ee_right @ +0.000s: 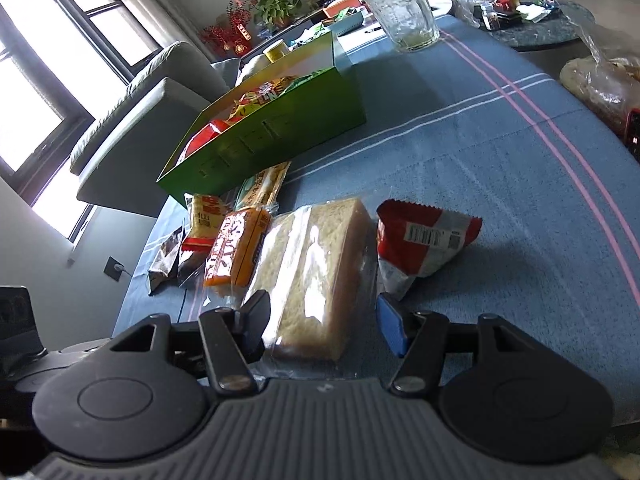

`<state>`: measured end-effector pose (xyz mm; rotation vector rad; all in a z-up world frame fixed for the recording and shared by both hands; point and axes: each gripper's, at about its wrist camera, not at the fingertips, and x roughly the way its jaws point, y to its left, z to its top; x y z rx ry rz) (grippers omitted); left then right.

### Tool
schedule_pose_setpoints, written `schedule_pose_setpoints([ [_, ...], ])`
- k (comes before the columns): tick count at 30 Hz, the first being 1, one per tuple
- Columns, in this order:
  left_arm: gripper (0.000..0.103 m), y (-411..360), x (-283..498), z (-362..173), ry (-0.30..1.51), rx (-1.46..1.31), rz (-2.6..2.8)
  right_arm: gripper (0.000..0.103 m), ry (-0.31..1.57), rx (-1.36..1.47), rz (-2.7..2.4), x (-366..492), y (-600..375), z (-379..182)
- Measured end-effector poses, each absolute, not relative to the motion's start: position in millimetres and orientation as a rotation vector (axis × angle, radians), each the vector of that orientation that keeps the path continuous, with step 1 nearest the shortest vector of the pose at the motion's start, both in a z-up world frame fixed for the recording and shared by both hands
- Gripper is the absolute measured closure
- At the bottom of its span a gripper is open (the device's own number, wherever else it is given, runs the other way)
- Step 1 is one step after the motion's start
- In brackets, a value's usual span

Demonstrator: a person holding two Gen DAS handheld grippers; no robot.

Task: Organize snacks
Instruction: 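Grasp the wrapped bread loaf with the right gripper and lift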

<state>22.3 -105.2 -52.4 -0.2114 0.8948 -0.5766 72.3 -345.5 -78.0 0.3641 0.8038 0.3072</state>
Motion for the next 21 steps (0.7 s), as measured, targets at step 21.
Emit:
schedule_pose_setpoints([
  [21, 0.063, -93.0, -26.4, 47.4, 0.551, -0.102, -0.592, 0.026, 0.564, 0.281, 0.413, 43.6, -322.4, 0.0],
])
